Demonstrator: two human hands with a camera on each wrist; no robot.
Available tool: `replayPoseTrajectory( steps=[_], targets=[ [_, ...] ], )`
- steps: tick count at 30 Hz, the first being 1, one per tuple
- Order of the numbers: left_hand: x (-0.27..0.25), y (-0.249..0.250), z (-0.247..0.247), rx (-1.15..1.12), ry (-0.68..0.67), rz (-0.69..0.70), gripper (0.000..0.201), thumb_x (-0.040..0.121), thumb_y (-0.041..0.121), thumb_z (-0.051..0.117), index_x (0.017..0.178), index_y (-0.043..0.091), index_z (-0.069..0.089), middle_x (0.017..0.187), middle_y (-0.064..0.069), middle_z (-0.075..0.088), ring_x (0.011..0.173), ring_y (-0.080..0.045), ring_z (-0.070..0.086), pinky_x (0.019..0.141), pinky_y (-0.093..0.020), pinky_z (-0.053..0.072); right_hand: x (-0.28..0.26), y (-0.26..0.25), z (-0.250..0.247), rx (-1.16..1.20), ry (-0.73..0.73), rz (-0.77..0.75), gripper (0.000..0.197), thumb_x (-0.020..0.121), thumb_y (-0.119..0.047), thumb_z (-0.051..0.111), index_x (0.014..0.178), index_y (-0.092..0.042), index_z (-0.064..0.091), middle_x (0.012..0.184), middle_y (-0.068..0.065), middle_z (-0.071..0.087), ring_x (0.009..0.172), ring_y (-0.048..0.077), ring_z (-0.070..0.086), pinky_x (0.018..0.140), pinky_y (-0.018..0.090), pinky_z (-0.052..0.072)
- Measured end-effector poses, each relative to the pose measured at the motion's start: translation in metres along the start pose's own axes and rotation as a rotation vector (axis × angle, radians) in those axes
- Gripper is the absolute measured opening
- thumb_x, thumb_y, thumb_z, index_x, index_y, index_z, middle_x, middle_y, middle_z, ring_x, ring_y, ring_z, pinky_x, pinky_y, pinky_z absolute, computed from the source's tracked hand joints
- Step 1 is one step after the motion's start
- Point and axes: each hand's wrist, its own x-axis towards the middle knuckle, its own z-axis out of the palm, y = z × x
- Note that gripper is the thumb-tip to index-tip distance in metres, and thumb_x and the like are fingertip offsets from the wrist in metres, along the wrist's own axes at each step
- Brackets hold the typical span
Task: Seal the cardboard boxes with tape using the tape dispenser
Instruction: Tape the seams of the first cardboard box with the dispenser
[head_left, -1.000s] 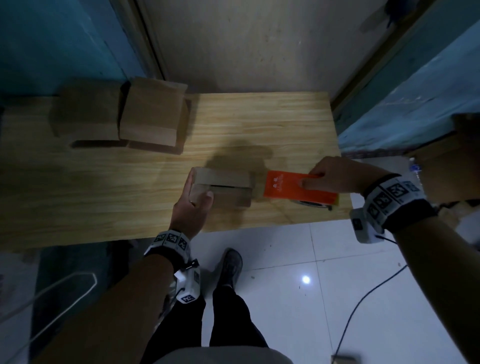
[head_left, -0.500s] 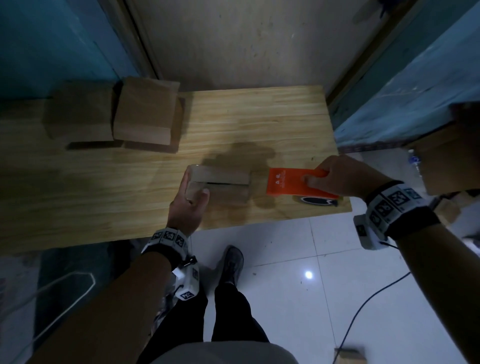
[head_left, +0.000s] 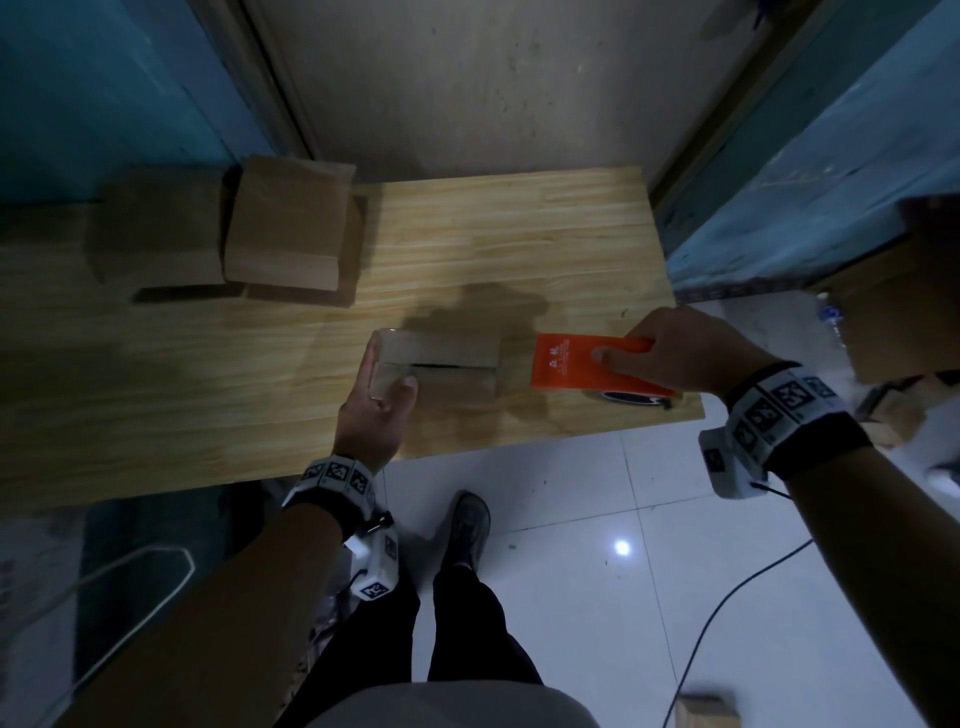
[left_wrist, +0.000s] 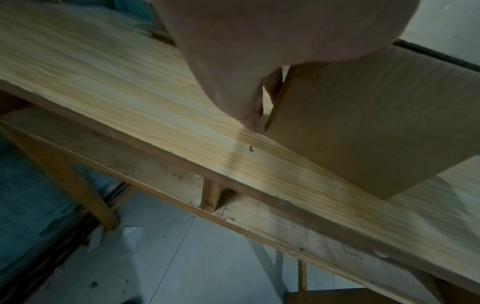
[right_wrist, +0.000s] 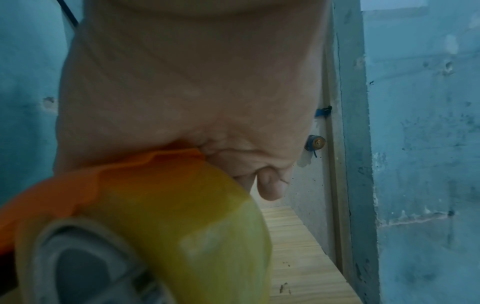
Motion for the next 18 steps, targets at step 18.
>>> replayPoseTrajectory(
  steps=[18],
  targets=[
    [0.005,-0.006,0.001,-0.011,-0.007,-0.004,0.069,0.099,0.028,0.053,0.156,0.030,0.014,0.113,0.011,0.044,0.050,0.028,0.042,0.048,0.002,0.038,0.031,-0.008,0.023,0.002,-0.049,-0.002,0.056,0.087,-0.068,0.056,0.076,-0.015,0.071,0.070,0.002,0.070,0.065,0.016,0.069,0.068,0.030,0.057]
  ],
)
